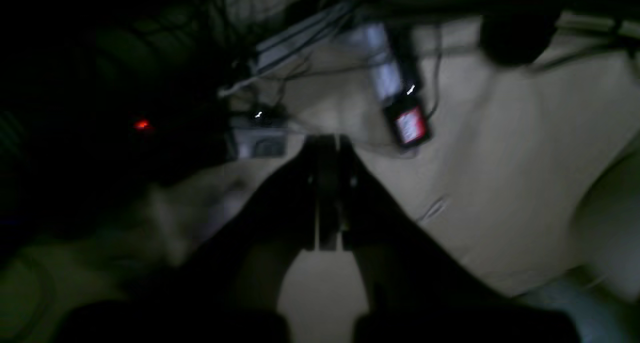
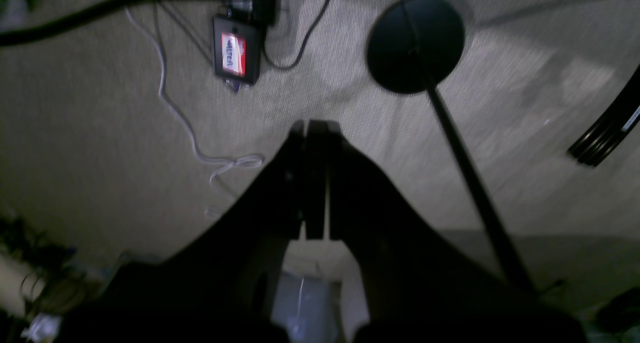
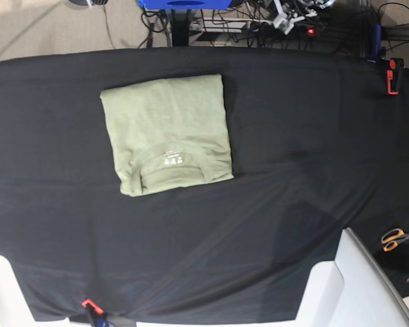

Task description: Fold the T-shirt properly

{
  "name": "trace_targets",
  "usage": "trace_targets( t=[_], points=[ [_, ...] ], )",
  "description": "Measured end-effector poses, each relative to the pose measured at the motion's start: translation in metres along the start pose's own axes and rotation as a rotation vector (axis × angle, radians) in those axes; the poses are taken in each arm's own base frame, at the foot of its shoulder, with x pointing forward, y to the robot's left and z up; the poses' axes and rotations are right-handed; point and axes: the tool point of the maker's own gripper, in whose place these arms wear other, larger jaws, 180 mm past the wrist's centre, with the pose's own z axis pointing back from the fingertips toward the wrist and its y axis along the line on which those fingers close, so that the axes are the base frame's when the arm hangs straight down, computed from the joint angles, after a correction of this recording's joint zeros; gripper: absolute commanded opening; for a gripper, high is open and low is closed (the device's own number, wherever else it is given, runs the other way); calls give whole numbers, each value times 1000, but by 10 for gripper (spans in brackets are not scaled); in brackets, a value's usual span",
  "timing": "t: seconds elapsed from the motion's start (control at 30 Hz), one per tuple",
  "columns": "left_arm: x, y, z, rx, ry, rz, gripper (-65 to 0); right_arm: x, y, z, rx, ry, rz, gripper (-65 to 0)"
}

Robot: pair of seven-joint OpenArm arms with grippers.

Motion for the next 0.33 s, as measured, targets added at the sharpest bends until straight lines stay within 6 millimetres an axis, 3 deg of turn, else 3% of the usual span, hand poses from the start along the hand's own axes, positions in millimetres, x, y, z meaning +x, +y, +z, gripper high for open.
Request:
trace_targets(
  t=[0.13,0.33],
  points=[
    [-8,-8,0,-25,28,-67,-650,10,-12,0,-26,-25,7,-648],
    [25,9,-6,2,-24,-79,-650,18,-8,-1,-18,-41,8,-648]
  ],
)
